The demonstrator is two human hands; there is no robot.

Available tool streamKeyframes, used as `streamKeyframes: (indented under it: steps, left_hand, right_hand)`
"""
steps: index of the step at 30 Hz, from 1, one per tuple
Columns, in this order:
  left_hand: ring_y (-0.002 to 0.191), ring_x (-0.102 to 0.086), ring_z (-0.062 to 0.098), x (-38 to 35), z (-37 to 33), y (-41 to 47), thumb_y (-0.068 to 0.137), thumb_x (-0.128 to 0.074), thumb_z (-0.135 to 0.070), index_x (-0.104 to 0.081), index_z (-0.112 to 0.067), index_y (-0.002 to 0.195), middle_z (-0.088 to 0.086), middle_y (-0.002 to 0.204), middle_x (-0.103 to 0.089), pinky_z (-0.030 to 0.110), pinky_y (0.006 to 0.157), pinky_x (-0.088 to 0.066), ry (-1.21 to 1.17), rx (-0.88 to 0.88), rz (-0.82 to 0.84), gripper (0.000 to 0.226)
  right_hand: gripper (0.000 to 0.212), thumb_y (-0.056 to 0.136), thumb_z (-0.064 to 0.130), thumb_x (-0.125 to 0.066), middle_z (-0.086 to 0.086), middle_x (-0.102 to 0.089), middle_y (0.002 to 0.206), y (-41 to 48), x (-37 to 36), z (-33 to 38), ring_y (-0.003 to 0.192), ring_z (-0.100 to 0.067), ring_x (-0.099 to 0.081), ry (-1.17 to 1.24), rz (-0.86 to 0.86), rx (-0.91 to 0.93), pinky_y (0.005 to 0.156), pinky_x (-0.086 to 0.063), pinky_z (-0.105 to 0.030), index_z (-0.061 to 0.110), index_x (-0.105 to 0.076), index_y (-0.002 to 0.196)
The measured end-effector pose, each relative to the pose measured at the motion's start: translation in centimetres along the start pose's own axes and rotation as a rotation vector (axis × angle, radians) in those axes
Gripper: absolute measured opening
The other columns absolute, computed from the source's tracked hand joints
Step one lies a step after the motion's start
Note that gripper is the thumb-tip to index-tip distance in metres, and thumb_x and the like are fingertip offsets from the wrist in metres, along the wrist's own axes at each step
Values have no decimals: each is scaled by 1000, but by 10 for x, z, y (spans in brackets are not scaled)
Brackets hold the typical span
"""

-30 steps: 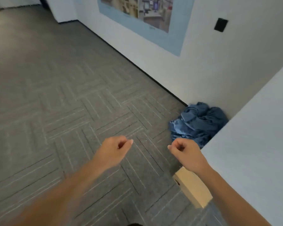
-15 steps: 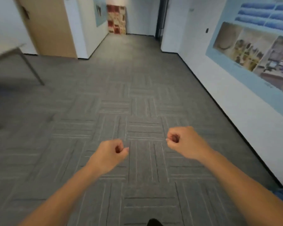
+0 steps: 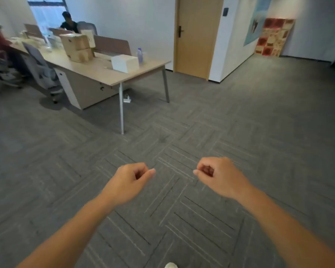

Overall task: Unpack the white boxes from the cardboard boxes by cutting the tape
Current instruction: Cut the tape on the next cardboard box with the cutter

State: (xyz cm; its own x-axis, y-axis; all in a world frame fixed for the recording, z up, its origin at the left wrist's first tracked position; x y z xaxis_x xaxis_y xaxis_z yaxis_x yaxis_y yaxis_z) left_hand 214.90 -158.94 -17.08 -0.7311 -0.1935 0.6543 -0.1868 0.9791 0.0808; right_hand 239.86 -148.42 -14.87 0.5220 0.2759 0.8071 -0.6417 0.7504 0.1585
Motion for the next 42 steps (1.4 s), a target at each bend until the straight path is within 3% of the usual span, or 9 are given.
streamKeyframes:
  steps: [7, 11, 14, 17, 20, 25, 31, 36, 42]
  left_hand:
    - [49, -44, 7, 85, 53, 109, 100, -57, -33, -68, -20, 73, -8, 51, -47, 19, 52, -37, 119, 112, -103, 32]
    - [51, -49, 8, 132, 110, 151, 99, -61, -25, -74, -11, 83, 10, 65, -64, 20, 54, -41, 119, 185, -192, 25]
    - [52, -52, 11, 162, 149, 180, 98, -62, -23, -77, -14, 85, 4, 63, -66, 18, 53, -42, 142, 188, -189, 22]
    - [51, -49, 6, 206, 200, 226, 98, -62, -25, -72, -17, 73, -4, 58, -59, 18, 55, -41, 133, 206, -161, 29]
    - [57, -56, 17, 252, 247, 273, 99, -59, -36, -71, -8, 80, 7, 68, -65, 29, 60, -48, 123, 199, -134, 37]
    - [49, -48, 4, 322, 299, 344, 100, -52, -43, -70, -12, 84, -3, 59, -57, 17, 51, -40, 157, 179, -118, 39]
    - [45, -44, 5, 387, 366, 429, 100, -50, -46, -55, -18, 65, -10, 52, -49, 19, 49, -41, 180, 203, -140, 45]
    - [62, -56, 2, 446, 432, 520, 107, -35, -37, -51, -27, 70, -12, 67, -57, 20, 67, -45, 416, 175, 92, 41]
    - [49, -34, 8, 529, 497, 623, 107, -36, -30, -42, -13, 68, -2, 58, -44, 20, 50, -32, 491, 203, 127, 43]
  right_hand:
    - [23, 91, 24, -67, 23, -56, 60, 193, -30, 8, 54, -4, -52, 119, 22, 128, 51, -35, -12, 22, -59, 70]
    - [19, 91, 24, -67, 11, -56, 57, 297, -64, 28, 55, -6, -51, 171, 69, 151, 53, -38, -15, 20, -61, 73]
    - [14, 91, 23, -65, 9, -57, 61, 357, -88, 45, 56, -5, -52, 188, 121, 158, 54, -42, -16, 24, -61, 77]
    - [14, 91, 18, -63, 8, -59, 61, 429, -121, 69, 53, -4, -50, 174, 149, 174, 53, -42, -17, 24, -61, 78]
    - [15, 92, 17, -62, 7, -59, 60, 497, -149, 95, 51, -5, -49, 133, 181, 180, 53, -42, -20, 25, -62, 79]
    - [15, 93, 18, -62, 9, -59, 61, 596, -182, 127, 52, -4, -50, 103, 193, 150, 53, -43, -21, 27, -63, 82]
    - [17, 95, 23, -60, 4, -64, 66, 706, -217, 140, 54, -3, -51, 150, 161, 96, 54, -44, -19, 27, -64, 79]
    - [18, 97, 26, -59, 2, -65, 66, 819, -263, 145, 53, -3, -51, 206, 169, 91, 53, -43, -18, 27, -64, 79]
    - [19, 97, 29, -59, -3, -64, 67, 979, -320, 161, 51, -4, -49, 313, 207, 69, 54, -41, -22, 21, -65, 81]
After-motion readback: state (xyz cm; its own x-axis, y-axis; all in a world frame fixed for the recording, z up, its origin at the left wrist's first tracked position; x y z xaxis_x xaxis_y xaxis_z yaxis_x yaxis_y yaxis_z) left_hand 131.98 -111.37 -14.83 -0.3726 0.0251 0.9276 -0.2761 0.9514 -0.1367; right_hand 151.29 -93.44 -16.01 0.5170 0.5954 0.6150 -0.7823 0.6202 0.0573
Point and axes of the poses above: each hand's wrist, its own y-axis towards the middle knuckle, its own x-axis out of the back of the hand, z = x × y, the point moved 2 cm from there along y, towards the middle knuckle
